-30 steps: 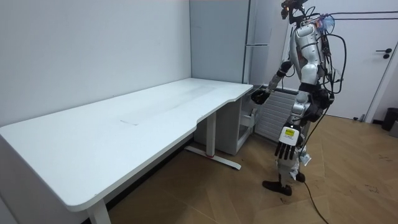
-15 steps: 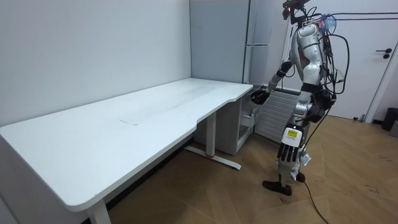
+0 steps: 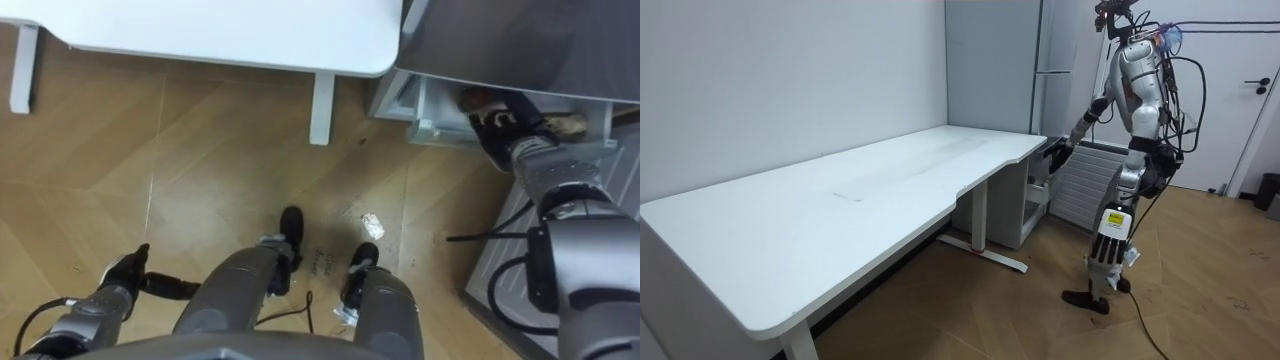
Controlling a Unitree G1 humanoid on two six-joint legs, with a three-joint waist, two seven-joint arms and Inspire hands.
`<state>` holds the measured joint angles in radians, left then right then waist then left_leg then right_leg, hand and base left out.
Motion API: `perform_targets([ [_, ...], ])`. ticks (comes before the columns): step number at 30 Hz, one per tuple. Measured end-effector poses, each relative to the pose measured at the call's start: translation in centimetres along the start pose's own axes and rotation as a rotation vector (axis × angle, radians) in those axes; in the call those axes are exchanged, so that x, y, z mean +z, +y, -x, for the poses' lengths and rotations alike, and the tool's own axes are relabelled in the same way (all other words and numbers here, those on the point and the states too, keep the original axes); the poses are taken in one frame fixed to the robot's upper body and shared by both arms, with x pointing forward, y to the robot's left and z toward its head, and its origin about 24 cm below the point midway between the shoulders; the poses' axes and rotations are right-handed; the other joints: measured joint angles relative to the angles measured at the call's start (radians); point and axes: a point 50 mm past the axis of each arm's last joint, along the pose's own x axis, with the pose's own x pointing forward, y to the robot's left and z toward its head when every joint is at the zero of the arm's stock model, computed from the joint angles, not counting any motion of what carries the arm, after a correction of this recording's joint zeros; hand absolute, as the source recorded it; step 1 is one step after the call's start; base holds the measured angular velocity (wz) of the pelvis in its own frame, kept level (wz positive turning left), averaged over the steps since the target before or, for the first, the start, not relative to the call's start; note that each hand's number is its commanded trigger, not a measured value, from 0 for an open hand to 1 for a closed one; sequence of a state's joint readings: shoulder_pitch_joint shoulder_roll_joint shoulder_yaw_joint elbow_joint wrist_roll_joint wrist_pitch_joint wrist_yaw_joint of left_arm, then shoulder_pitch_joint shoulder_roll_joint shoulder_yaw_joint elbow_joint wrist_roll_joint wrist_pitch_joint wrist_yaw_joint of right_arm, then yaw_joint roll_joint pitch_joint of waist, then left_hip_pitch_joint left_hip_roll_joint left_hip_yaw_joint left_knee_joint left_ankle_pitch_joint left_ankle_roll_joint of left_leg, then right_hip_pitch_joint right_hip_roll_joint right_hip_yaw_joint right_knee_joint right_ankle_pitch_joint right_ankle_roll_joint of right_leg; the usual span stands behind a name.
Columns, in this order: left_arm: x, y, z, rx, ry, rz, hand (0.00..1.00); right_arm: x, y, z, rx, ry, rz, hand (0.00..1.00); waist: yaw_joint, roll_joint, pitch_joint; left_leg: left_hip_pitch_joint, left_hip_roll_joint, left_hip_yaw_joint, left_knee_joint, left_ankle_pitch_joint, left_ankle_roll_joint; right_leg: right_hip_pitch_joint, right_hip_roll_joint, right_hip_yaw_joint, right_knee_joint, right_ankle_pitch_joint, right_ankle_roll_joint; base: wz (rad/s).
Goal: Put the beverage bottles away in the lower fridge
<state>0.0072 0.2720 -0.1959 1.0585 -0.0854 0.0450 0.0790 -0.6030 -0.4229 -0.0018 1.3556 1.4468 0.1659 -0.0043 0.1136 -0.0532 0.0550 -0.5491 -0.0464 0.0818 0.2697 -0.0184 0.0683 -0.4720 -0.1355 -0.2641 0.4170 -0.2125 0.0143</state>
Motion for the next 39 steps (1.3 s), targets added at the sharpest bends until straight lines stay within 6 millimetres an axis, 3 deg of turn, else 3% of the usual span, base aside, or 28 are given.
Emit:
perform_targets([
  [11,0.3,-0.1,0.0,-0.026,-0.017,-0.027,0.00,0.2,-0.1,0.0,0.018,-0.014,0.057,0.00,-0.002,0.004,-0.0020,0.000,0.001,-0.003,0.003,0.000,0.000,0.004,0.003,-0.001,0.000,0.001,-0.002,0.00],
  [17,0.2,0.0,0.0,-0.028,-0.015,-0.031,0.00,0.3,-0.4,0.1,0.018,-0.014,0.067,0.00,-0.001,0.016,-0.0076,0.013,0.000,-0.003,0.002,0.000,0.000,0.018,0.004,0.001,-0.004,0.002,-0.001,0.00],
  [23,0.1,0.1,0.0,-0.028,-0.011,-0.018,0.00,0.1,-2.5,0.3,0.014,-0.002,0.151,0.00,0.000,0.022,-0.0103,0.069,0.001,-0.002,-0.008,-0.001,-0.001,0.082,0.009,0.000,-0.023,-0.001,0.002,0.04],
  [26,-0.3,0.2,0.0,-0.024,0.006,-0.006,0.00,-0.6,-6.1,0.9,-0.030,0.027,0.233,0.00,0.000,0.023,-0.0119,0.127,0.001,-0.021,-0.018,-0.006,-0.007,0.153,0.017,-0.019,-0.062,0.000,0.003,0.15],
  [28,-0.8,0.0,0.2,-0.028,0.012,-0.004,0.00,-1.1,-9.2,1.7,-0.091,0.057,0.302,0.00,-0.001,0.030,-0.0265,0.153,0.001,-0.030,-0.019,-0.011,-0.009,0.191,0.023,-0.029,-0.087,0.003,0.004,0.08],
  [30,-0.8,0.1,0.2,-0.024,0.009,0.007,0.00,-2.1,-12.1,2.7,-0.146,0.096,0.336,0.00,-0.007,0.030,-0.0309,0.184,0.003,-0.034,-0.027,-0.015,-0.012,0.232,0.028,-0.038,-0.111,0.007,0.004,0.06],
  [31,-1.6,0.2,0.4,-0.014,0.030,0.034,0.00,-3.3,-14.1,3.4,-0.185,0.145,0.373,0.00,-0.009,0.023,-0.0381,0.211,0.003,-0.032,-0.041,-0.016,-0.014,0.258,0.030,-0.037,-0.126,0.007,0.004,0.00],
  [33,-2.4,0.2,0.6,-0.003,0.038,0.073,0.00,-5.0,-16.9,4.8,-0.236,0.231,0.463,0.00,-0.018,0.017,-0.0447,0.245,0.005,-0.031,-0.048,-0.022,-0.019,0.298,0.036,-0.035,-0.150,0.010,0.004,-0.06],
  [37,-3.2,-0.7,0.9,-0.009,0.040,0.109,0.00,-8.4,-21.4,7.6,-0.330,0.364,0.512,0.00,-0.035,0.010,-0.0488,0.313,0.014,-0.013,-0.049,-0.048,-0.026,0.376,0.048,-0.016,-0.190,0.013,0.004,-0.15],
  [39,-3.9,-1.1,1.2,-0.007,0.047,0.131,0.00,-9.7,-22.7,8.7,-0.353,0.404,0.524,0.00,-0.043,0.006,-0.0483,0.351,0.017,-0.007,-0.052,-0.059,-0.030,0.420,0.054,-0.010,-0.214,0.016,0.004,-0.17],
])
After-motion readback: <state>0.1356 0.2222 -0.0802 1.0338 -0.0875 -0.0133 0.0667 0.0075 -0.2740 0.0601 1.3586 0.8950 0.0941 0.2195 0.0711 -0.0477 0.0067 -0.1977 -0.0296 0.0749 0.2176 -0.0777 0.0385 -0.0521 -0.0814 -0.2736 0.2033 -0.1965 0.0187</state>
